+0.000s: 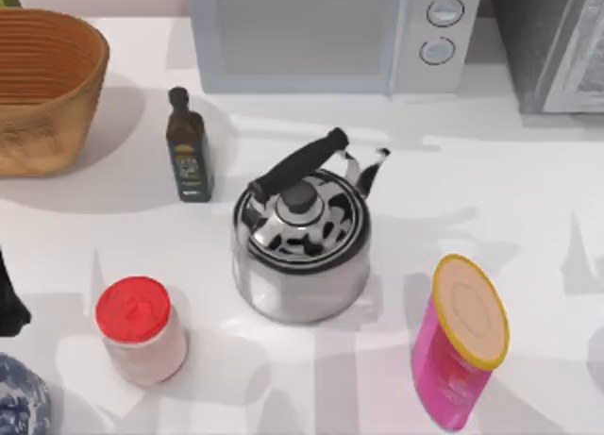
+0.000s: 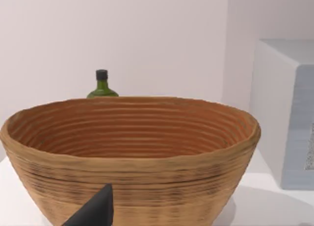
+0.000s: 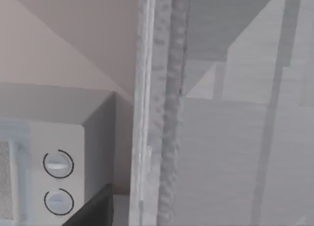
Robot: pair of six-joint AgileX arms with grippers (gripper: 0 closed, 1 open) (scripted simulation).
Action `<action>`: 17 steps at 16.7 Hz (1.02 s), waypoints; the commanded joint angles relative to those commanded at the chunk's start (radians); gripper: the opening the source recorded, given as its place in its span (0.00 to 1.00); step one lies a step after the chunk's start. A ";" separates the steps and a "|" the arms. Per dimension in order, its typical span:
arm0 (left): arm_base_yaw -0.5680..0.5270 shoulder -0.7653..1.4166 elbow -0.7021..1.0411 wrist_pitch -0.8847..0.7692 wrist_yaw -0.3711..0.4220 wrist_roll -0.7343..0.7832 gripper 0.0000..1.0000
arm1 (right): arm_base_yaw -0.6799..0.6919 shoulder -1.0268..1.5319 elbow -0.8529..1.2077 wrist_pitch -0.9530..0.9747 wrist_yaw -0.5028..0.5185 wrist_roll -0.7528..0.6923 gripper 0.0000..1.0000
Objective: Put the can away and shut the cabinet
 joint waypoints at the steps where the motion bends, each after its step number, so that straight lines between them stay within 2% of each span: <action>1: 0.000 0.000 0.000 0.000 0.000 0.000 1.00 | -0.056 0.082 0.026 0.071 -0.058 0.000 1.00; 6: 0.000 0.000 0.000 0.000 0.000 0.000 1.00 | -0.365 0.532 0.132 0.432 -0.334 0.001 1.00; 10: 0.000 0.000 0.000 0.000 0.000 0.000 1.00 | -0.578 0.846 0.173 0.666 -0.512 0.009 1.00; 14: 0.000 0.000 0.000 0.000 0.000 0.000 1.00 | -0.711 1.064 0.183 0.799 -0.626 0.021 1.00; 17: 0.000 0.000 0.000 0.000 0.000 0.000 1.00 | -0.747 1.130 0.183 0.820 -0.655 0.026 1.00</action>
